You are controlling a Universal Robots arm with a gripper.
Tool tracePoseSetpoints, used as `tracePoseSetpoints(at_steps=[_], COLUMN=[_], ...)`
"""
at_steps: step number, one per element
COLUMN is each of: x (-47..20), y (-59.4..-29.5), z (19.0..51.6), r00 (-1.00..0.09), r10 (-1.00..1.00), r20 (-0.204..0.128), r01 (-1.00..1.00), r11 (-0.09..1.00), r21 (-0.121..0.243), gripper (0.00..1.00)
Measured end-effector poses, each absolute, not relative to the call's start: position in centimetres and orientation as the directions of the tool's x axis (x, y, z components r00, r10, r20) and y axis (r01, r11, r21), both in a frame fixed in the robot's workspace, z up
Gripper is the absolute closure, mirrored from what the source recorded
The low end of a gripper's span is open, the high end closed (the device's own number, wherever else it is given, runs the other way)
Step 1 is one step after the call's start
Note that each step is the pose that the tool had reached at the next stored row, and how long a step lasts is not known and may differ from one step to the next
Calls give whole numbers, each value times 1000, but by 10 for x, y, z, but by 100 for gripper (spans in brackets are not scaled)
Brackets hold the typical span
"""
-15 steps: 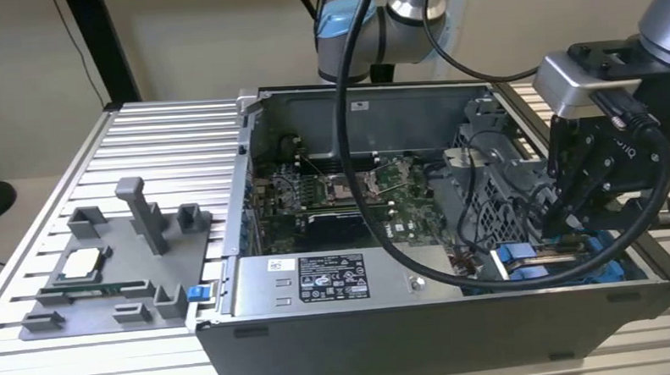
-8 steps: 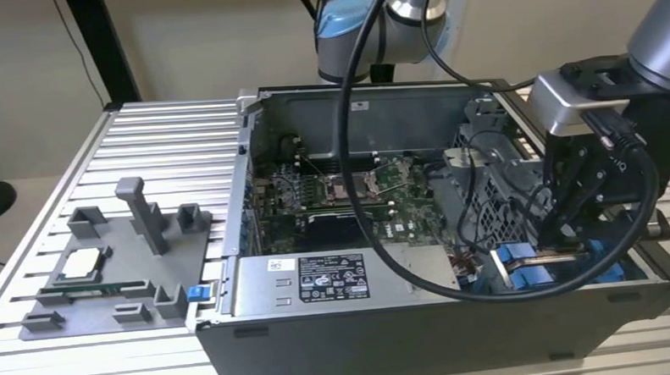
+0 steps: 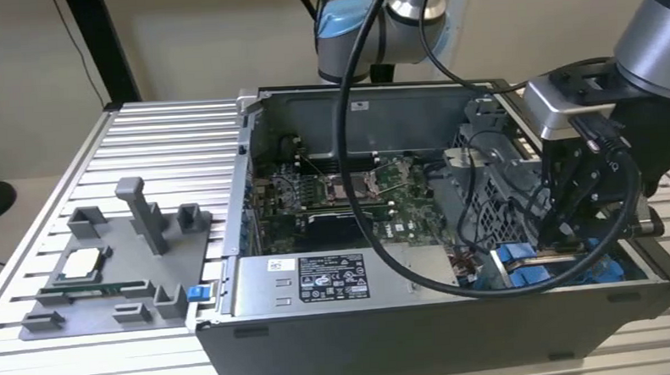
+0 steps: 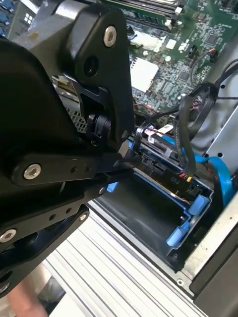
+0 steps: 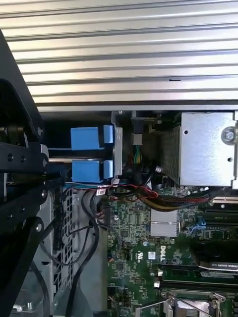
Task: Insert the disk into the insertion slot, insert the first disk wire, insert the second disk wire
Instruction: 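Insert the second disk wire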
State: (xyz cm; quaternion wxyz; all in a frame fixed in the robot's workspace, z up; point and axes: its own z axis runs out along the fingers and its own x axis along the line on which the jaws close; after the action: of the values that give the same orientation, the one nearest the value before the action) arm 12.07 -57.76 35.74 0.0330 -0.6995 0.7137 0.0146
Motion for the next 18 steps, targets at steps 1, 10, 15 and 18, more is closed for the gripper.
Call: tracePoseSetpoints(at_steps=[1, 10, 15, 18], x=[121, 121, 123, 124], y=[-577, -574, -570, -570], z=[357, 350, 347, 346], r00=[-19, -39, -38, -38], r10=[-998, -997, -997, -997], r20=[-68, -68, -69, -67], r01=[-999, -997, -996, -996], r11=[21, 43, 43, 44], r21=[-33, -57, -74, -79], gripper=[100, 100, 100, 100])
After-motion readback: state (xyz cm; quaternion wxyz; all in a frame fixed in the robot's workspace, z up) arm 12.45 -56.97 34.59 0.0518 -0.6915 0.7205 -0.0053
